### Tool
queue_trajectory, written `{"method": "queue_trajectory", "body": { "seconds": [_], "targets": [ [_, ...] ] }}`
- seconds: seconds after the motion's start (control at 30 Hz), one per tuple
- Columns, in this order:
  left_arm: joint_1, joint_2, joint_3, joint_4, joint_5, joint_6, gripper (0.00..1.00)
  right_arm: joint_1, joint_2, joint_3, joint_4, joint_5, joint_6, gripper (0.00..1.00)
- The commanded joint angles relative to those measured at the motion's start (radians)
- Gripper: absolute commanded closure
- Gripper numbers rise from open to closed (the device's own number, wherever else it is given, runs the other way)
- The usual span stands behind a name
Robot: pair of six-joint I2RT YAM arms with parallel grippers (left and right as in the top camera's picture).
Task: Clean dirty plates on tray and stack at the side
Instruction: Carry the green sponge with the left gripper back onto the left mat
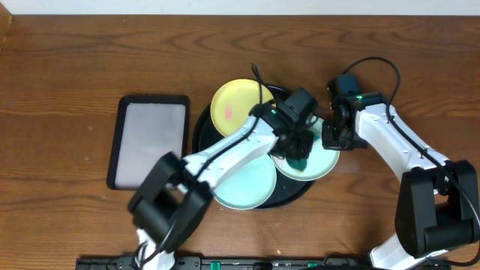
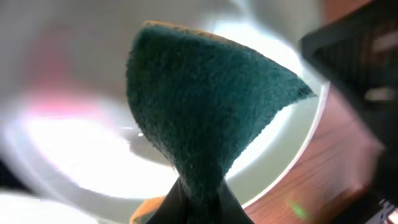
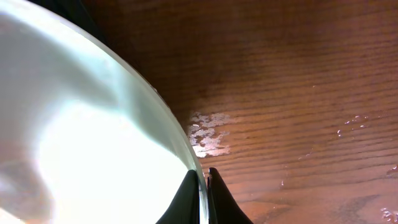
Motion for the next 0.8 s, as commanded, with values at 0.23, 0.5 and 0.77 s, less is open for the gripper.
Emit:
{"method": "queue_trajectory", "body": {
  "seconds": [0.23, 0.5, 0.77],
  "targets": [
    [0.139, -0.265, -0.002, -0.185, -0.319, 0.009, 0.92, 0.003, -0.001, 0.012, -0.009, 0.010, 0.002, 0.57],
    [0.464, -0.401, -0.002, -0.412, -0.378, 0.077, 0.92, 0.003, -0.001, 0.012, -0.016, 0.010, 0.002, 0.51],
    [0.824, -0.396, -0.051, -0.555, -0.444, 0.119, 0.92, 0.003, -0.001, 0.012, -0.023, 0.010, 0.002, 0.48]
  ]
}}
